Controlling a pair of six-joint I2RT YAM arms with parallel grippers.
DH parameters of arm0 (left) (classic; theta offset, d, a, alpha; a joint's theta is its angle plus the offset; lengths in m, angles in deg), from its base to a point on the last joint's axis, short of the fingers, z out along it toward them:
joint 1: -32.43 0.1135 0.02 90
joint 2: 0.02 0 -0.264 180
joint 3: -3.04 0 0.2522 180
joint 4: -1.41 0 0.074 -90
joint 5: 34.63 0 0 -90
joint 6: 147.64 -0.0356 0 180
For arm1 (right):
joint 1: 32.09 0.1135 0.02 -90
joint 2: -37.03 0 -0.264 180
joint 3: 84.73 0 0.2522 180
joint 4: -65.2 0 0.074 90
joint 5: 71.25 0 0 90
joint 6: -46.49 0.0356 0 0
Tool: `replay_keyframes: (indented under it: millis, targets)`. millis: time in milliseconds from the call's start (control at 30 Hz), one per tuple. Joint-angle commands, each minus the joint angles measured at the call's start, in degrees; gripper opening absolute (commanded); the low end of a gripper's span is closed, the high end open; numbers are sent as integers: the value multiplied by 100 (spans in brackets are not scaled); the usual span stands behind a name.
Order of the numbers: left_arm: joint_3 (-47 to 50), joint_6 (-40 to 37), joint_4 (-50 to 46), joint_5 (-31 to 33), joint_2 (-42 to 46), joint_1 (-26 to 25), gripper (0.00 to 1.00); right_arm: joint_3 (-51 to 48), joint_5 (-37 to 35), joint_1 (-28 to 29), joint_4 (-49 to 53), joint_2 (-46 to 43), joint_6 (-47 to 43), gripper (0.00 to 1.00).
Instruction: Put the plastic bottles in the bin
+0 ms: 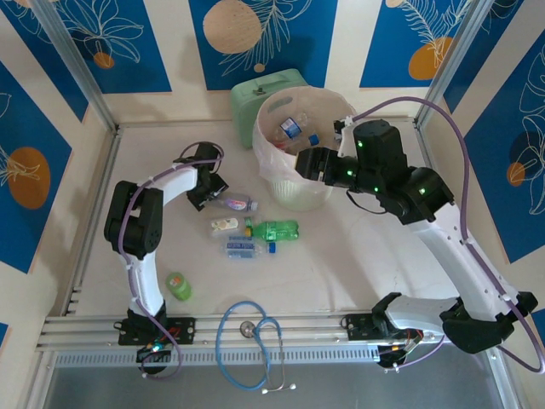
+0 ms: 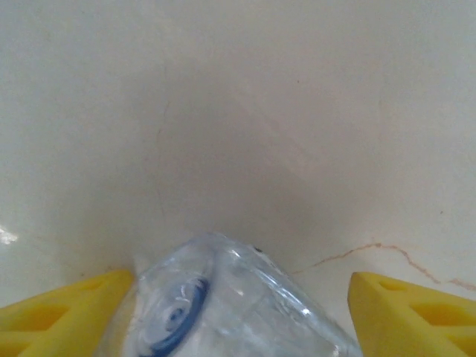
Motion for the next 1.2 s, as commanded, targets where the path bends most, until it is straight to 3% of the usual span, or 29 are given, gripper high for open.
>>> replay_keyframes:
  millis: [0, 300, 733, 833, 900, 1033, 1167]
  targets:
    - [-119, 23, -31, -20, -74, -35, 67, -119, -134, 36, 60, -165, 77, 67]
    - [-179, -39, -32, 106, 388, 45, 63, -136, -82, 127, 90, -194, 36, 67]
    - [130, -151, 286, -643, 2558, 273, 60, -320, 710, 621, -383, 221, -60, 67]
    - [330, -242, 318, -592, 2881, 271, 65, -338, 770, 650, -464, 333, -9, 67]
    - [373, -298, 155, -457, 2884, 316, 75, -325, 751, 684, -478, 384, 15, 68]
    - [361, -329, 13, -216, 2561, 387, 84, -278, 653, 764, -443, 413, 6, 69]
    - [-121, -451, 126, -582, 1670, 365, 86, -294, 548, 835, -418, 411, 39, 70]
